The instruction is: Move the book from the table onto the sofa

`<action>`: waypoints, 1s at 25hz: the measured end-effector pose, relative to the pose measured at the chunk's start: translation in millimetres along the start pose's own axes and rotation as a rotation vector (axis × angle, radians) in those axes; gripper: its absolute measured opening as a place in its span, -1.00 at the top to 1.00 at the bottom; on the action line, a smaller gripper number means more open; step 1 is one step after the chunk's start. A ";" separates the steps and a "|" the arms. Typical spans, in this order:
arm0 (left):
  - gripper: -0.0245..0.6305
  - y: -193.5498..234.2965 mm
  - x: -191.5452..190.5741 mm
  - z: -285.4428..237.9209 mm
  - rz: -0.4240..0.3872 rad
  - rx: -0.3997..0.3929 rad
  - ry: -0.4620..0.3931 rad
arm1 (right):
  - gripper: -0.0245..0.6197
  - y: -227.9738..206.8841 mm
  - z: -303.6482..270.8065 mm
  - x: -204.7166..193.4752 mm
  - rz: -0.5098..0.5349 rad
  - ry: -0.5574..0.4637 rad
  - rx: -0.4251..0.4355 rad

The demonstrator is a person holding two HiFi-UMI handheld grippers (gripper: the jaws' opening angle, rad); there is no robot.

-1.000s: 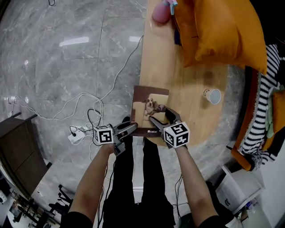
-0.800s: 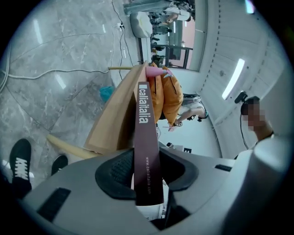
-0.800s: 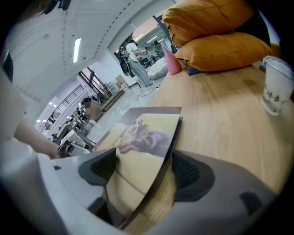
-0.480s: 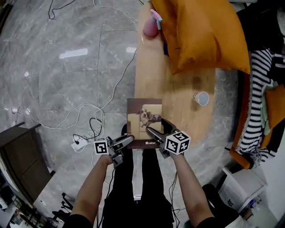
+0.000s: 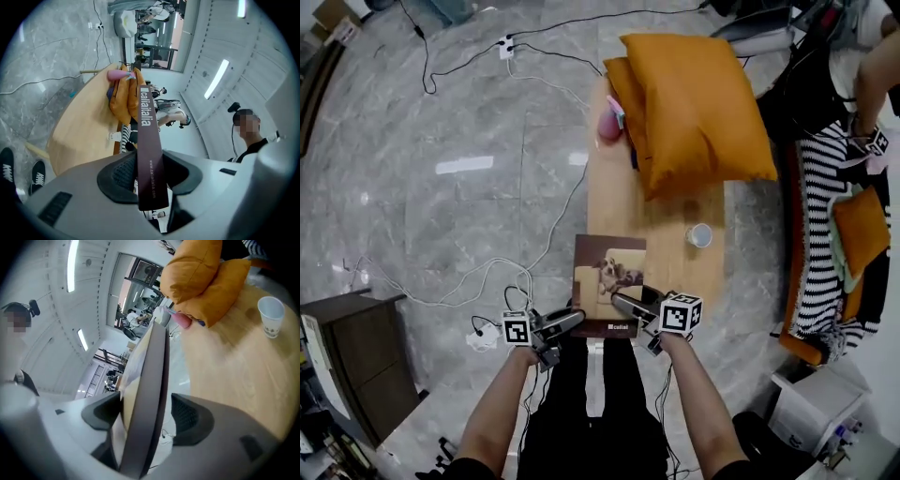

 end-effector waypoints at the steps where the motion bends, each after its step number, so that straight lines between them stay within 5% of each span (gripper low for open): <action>1: 0.49 -12.0 -0.9 -0.2 -0.006 0.000 0.011 | -0.10 11.0 5.1 2.0 0.006 0.007 0.023; 11: 0.49 -123.7 -26.3 25.4 -0.032 -0.078 0.044 | 0.32 133.4 46.2 1.3 -0.023 -0.002 0.179; 25: 0.48 -173.2 -18.7 39.7 -0.165 -0.109 0.120 | 0.44 182.2 53.1 -7.3 -0.017 -0.109 0.320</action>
Point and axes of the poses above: the fingertips, and each gripper's own axes: z backward along the fingers, y to its left, x out of its top, the point moved 10 cm from there along z, backward along the fingers, and after that the axes turned 2 degrees about z, right-handed, at the moved point
